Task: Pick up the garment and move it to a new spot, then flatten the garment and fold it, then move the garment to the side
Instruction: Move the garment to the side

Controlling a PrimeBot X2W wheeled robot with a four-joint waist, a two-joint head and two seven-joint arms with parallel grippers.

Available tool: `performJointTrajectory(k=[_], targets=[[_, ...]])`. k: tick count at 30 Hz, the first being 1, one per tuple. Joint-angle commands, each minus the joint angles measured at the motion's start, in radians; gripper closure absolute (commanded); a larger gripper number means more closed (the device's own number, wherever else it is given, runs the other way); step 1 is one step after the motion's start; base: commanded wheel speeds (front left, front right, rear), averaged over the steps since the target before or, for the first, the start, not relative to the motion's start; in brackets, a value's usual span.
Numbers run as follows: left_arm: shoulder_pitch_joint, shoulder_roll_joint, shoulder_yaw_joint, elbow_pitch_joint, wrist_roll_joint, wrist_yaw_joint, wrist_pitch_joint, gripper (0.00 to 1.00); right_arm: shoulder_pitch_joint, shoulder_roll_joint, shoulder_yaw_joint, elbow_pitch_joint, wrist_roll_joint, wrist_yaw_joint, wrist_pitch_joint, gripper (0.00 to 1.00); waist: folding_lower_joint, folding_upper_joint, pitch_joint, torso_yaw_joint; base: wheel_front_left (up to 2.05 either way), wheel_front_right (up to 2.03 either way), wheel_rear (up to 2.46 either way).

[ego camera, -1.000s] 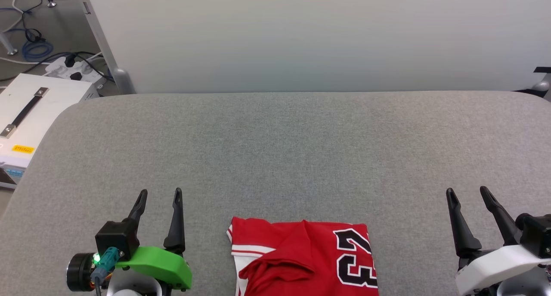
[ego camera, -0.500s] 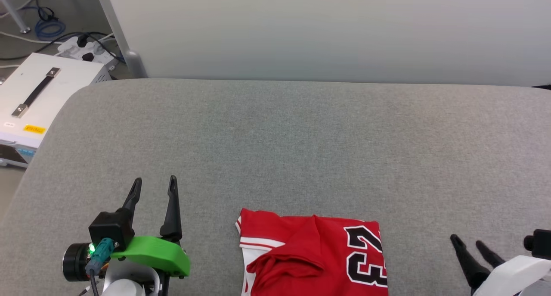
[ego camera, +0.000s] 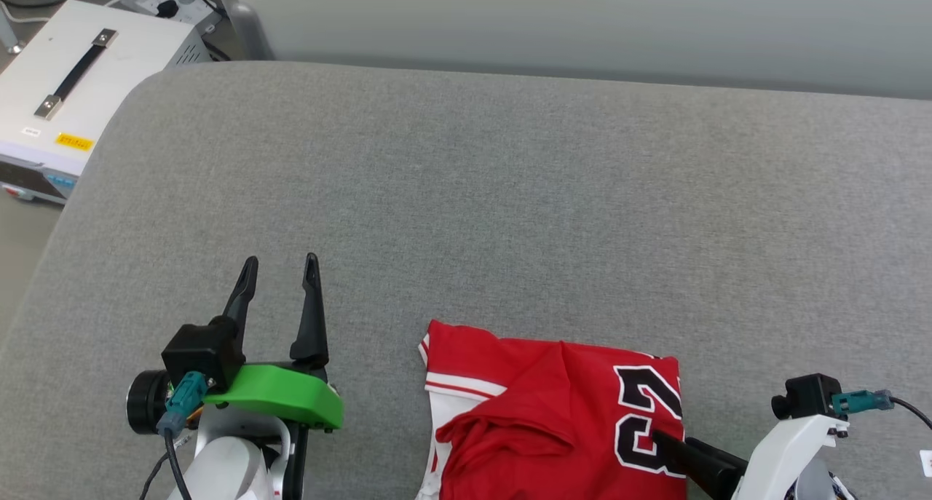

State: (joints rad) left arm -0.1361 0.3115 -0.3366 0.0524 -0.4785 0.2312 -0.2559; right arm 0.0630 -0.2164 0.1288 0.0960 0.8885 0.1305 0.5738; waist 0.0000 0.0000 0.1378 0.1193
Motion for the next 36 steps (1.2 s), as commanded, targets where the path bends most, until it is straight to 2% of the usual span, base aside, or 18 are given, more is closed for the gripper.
performJointTrajectory(k=[1, 5, 7, 8, 9, 16, 22, 28, 36], targets=[[-0.02, -0.009, 0.007, 0.002, 0.011, -0.009, -0.006, 0.0, -0.016, -0.005, 0.016, 0.021, 0.013, 0.0, 0.017, 0.0, 0.0, 0.0, 0.039, 0.033, 0.0, 0.0, 0.0], [-0.027, -0.027, 0.021, 0.013, 0.026, -0.023, -0.006, 0.0, -0.034, -0.011, 0.056, 0.071, 0.028, 0.0, 0.054, 0.0, 0.0, 0.0, 0.054, 0.045, 0.0, 0.0, 0.0], [-0.028, -0.035, 0.027, 0.017, 0.033, -0.03, -0.006, 0.0, -0.043, -0.013, 0.073, 0.091, 0.028, 0.0, 0.067, 0.55, 0.0, 0.0, 0.057, 0.049, 0.0, 0.0, 0.0], [-0.029, -0.039, 0.031, 0.02, 0.037, -0.033, -0.006, 0.0, -0.048, -0.01, 0.078, 0.099, 0.031, 0.0, 0.068, 0.75, 0.0, 0.0, 0.057, 0.051, 0.0, 0.0, 0.0], [-0.029, -0.042, 0.034, 0.022, 0.04, -0.036, -0.006, 0.0, -0.051, -0.01, 0.084, 0.105, 0.032, 0.0, 0.073, 1.0, 0.0, 0.0, 0.057, 0.052, 0.0, 0.0, 0.0], [-0.005, -0.058, 0.063, 0.044, 0.062, -0.058, -0.006, 0.0, -0.088, -0.041, 0.118, 0.062, 0.02, 0.0, 0.042, 1.0, 0.0, 0.0, -0.002, 0.028, 0.0, 0.0, 0.0], [0.024, -0.054, 0.075, 0.043, 0.07, -0.06, -0.006, 0.0, -0.127, -0.107, 0.141, -0.035, -0.074, 0.0, 0.024, 1.0, 0.0, 0.0, -0.044, -0.032, 0.0, 0.0, 0.0], [0.05, -0.052, 0.088, 0.02, 0.072, -0.053, -0.006, 0.0, -0.167, -0.188, 0.136, -0.14, -0.181, 0.0, 0.084, 1.0, 0.0, 0.0, -0.037, -0.153, 0.0, 0.0, 0.0], [-0.005, -0.059, 0.076, -0.002, 0.094, -0.068, -0.006, 0.0, -0.232, -0.289, 0.092, -0.254, -0.272, 0.0, 0.186, 1.0, 0.0, 0.0, 0.057, -0.325, 0.0, 0.0, 0.0]])
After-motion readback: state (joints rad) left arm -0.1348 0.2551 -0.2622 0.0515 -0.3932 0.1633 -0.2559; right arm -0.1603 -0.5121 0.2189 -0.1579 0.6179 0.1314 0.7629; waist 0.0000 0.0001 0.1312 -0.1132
